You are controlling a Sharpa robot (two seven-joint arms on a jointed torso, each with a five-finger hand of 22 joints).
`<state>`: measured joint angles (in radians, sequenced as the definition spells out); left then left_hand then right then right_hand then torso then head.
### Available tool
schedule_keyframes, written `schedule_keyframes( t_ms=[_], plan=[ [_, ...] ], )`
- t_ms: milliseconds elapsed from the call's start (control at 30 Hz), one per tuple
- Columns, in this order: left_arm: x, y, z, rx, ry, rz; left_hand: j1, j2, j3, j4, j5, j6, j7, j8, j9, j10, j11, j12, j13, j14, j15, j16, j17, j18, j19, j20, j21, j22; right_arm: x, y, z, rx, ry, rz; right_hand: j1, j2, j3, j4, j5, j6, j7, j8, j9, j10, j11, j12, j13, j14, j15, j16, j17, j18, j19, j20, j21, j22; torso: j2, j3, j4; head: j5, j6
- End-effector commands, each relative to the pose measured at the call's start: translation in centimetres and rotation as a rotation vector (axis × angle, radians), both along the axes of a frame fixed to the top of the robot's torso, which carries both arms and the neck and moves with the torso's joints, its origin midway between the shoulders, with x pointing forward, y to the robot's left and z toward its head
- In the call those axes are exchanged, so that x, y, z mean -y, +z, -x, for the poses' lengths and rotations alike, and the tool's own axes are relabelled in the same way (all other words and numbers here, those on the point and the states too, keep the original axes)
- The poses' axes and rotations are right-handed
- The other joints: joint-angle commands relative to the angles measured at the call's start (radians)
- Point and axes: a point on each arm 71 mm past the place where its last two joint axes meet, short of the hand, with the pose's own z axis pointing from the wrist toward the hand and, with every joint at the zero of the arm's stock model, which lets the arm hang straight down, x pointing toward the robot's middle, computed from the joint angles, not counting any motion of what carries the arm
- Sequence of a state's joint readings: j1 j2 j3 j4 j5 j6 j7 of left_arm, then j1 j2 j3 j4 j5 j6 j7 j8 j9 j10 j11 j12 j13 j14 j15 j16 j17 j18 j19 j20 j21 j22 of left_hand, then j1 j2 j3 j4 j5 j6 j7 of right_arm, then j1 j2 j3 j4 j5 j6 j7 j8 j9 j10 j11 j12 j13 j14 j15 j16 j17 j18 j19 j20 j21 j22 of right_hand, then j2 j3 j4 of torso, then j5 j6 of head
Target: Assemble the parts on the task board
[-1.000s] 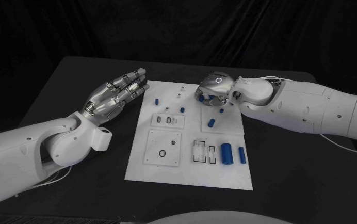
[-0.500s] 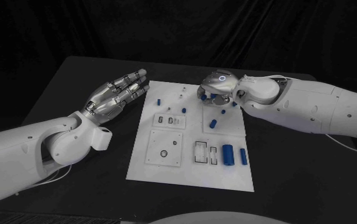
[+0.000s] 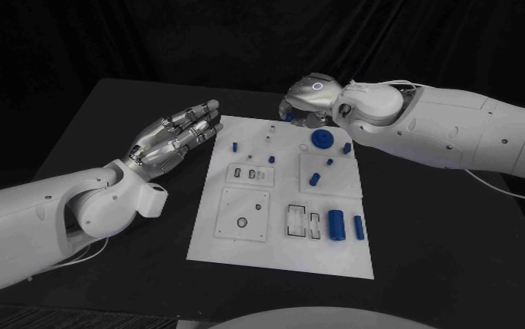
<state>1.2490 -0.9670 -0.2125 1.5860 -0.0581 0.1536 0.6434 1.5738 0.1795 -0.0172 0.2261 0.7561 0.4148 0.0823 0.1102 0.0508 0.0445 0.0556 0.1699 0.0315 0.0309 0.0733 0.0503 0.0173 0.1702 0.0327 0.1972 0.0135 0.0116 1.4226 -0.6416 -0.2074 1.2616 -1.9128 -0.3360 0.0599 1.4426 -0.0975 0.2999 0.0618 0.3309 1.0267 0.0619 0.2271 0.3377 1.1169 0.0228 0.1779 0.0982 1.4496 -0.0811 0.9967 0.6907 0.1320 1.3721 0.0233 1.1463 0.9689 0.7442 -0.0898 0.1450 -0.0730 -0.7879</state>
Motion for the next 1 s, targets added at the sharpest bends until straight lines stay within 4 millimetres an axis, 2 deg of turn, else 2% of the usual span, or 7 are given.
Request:
schedule_keyframes(
  t_ms=[33,167,300,400,667,833,1000],
  plan=[
    [0.1,0.2,0.0,0.006,-0.016,0.011,0.002,-0.004,0.005,-0.002,-0.002,0.001,0.004,0.005,0.002,0.002,0.008,0.004,0.001,0.001,0.008,0.007,0.001,0.012,-0.001,0.008,0.004,0.001,-0.2,-0.4,-0.5,-0.025,-0.010,0.010,-0.007,0.005,0.006,0.000,-0.004,-0.009,0.002,-0.006,0.000,0.005,-0.006,-0.005,0.000,-0.006,0.000,0.008,0.007,-0.014,-0.004,0.004,0.008,0.007,0.003,-0.0037,0.0033,0.000,-0.001],
    [0.1,0.2,0.0,0.006,-0.015,0.011,0.002,-0.004,0.006,-0.002,-0.002,0.003,0.004,0.005,0.002,0.002,0.008,0.005,0.001,0.002,0.008,0.007,0.001,0.012,-0.001,0.008,0.005,0.001,-0.9,-1.0,-1.1,-0.039,-0.014,0.014,-0.007,0.005,0.008,0.000,-0.003,-0.011,0.003,-0.008,0.001,0.004,-0.005,-0.007,0.000,-0.006,0.001,0.012,0.014,-0.016,-0.003,0.004,0.012,0.013,0.005,-0.0106,0.0097,-0.003,-0.002],
    [0.2,0.2,0.0,0.006,-0.016,0.011,0.002,-0.004,0.006,-0.002,-0.002,0.003,0.004,0.006,0.002,0.002,0.008,0.006,0.001,0.002,0.008,0.007,0.001,0.012,-0.001,0.008,0.004,0.001,-1.5,-1.4,-1.4,-0.043,-0.014,0.015,-0.009,0.003,0.009,0.001,-0.005,-0.015,0.004,-0.011,0.003,0.006,-0.004,-0.009,-0.001,-0.005,0.002,0.021,0.026,-0.019,0.001,0.005,0.024,0.032,0.009,-0.0131,0.0153,-0.005,0.001],
    [0.2,0.2,0.0,0.006,-0.018,0.011,0.002,-0.004,0.006,-0.002,-0.002,0.003,0.004,0.006,0.002,0.002,0.008,0.006,0.001,0.002,0.008,0.007,0.001,0.012,-0.001,0.008,0.004,0.001,-1.8,-1.7,-1.5,-0.046,-0.013,0.016,-0.010,0.002,0.012,0.002,-0.005,-0.022,0.004,-0.016,0.005,0.007,-0.004,-0.011,-0.002,-0.004,0.002,0.028,0.037,-0.020,0.000,0.006,0.029,0.038,0.015,-0.0143,0.0183,-0.011,0.009],
    [0.2,0.2,0.0,0.005,-0.019,0.010,0.002,-0.004,0.006,-0.002,-0.002,0.003,0.004,0.006,0.002,0.002,0.008,0.006,0.001,0.002,0.008,0.007,0.001,0.012,-0.001,0.008,0.004,0.001,-2.0,-2.0,-1.6,-0.052,-0.014,0.020,-0.012,-0.001,0.016,0.003,-0.010,-0.031,0.004,-0.024,0.007,0.007,-0.003,-0.016,-0.003,-0.006,0.004,0.035,0.047,-0.022,0.001,0.007,0.039,0.054,0.022,-0.0168,0.0235,-0.019,0.015],
    [0.2,0.2,0.0,0.004,-0.021,0.011,0.002,-0.003,0.010,-0.002,-0.001,0.005,0.006,0.007,0.002,0.003,0.010,0.009,0.002,0.002,0.009,0.008,0.002,0.012,-0.001,0.008,0.004,0.001,-2.0,-2.1,-1.6,-0.057,-0.017,0.022,-0.012,-0.001,0.019,0.004,-0.012,-0.036,0.005,-0.028,0.008,0.007,-0.003,-0.018,-0.004,-0.008,0.004,0.037,0.050,-0.024,0.001,0.008,0.044,0.063,0.026,-0.0158,0.0266,-0.025,0.024],
    [0.3,0.1,0.0,0.003,-0.023,0.010,0.002,-0.002,0.015,-0.003,-0.001,0.008,0.008,0.008,0.002,0.004,0.013,0.012,0.002,0.003,0.010,0.009,0.002,0.012,-0.001,0.009,0.004,0.001,-2.0,-2.2,-1.7,-0.060,-0.027,0.024,-0.013,-0.003,0.023,0.004,-0.011,-0.042,0.005,-0.034,0.009,0.005,-0.002,-0.022,-0.005,-0.012,0.006,0.035,0.049,-0.024,-0.001,0.009,0.047,0.068,0.029,-0.0153,0.0289,-0.029,0.026]
  ],
)
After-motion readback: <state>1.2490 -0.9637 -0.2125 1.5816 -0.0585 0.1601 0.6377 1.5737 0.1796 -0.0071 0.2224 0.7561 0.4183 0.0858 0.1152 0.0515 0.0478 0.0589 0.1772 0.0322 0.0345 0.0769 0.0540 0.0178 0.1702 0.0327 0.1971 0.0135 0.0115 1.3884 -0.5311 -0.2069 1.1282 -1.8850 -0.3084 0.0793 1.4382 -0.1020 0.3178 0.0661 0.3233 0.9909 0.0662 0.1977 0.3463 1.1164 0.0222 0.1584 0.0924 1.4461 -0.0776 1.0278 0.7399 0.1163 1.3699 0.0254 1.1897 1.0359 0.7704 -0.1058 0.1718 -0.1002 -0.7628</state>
